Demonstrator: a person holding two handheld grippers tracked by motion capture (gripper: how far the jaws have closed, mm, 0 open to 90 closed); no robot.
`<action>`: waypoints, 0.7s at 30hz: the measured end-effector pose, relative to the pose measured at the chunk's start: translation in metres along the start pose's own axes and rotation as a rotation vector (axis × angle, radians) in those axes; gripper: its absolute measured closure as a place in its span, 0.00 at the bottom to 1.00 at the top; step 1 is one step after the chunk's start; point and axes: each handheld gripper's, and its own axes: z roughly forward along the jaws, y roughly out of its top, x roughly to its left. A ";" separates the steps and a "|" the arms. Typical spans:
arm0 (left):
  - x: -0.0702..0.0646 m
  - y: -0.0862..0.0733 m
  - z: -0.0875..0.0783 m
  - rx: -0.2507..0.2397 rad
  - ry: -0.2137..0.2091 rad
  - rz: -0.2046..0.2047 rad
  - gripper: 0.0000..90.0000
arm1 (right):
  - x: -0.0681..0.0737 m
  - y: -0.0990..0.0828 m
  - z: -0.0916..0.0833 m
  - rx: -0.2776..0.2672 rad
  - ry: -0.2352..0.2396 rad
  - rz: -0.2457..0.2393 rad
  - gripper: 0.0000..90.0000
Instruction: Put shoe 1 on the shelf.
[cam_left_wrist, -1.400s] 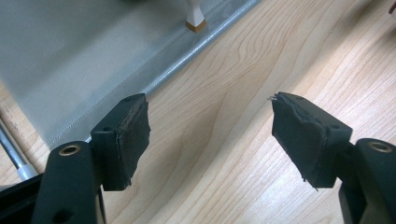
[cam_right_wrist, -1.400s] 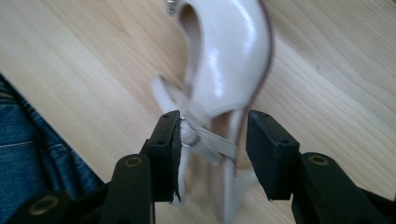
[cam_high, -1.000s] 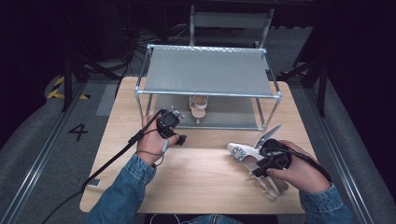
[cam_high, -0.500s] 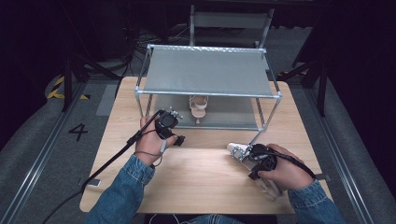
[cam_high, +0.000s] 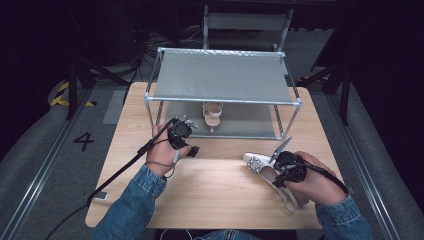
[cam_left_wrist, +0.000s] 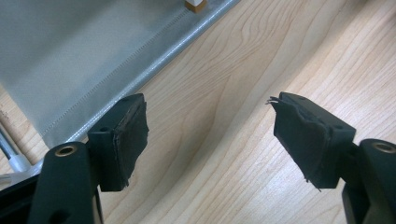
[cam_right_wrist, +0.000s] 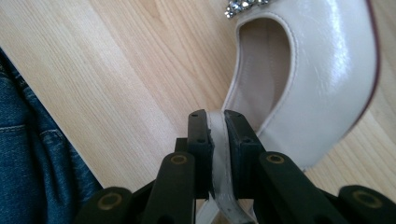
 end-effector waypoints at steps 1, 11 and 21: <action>0.000 0.000 0.000 0.000 0.001 0.001 0.29 | -0.001 -0.001 -0.003 -0.008 -0.004 0.003 0.91; 0.001 -0.001 0.002 0.008 0.006 0.017 0.29 | -0.019 -0.015 -0.025 -0.150 -0.076 0.070 0.90; 0.002 -0.001 0.003 0.009 0.007 0.019 0.28 | -0.038 -0.019 -0.023 -0.265 -0.142 0.127 0.89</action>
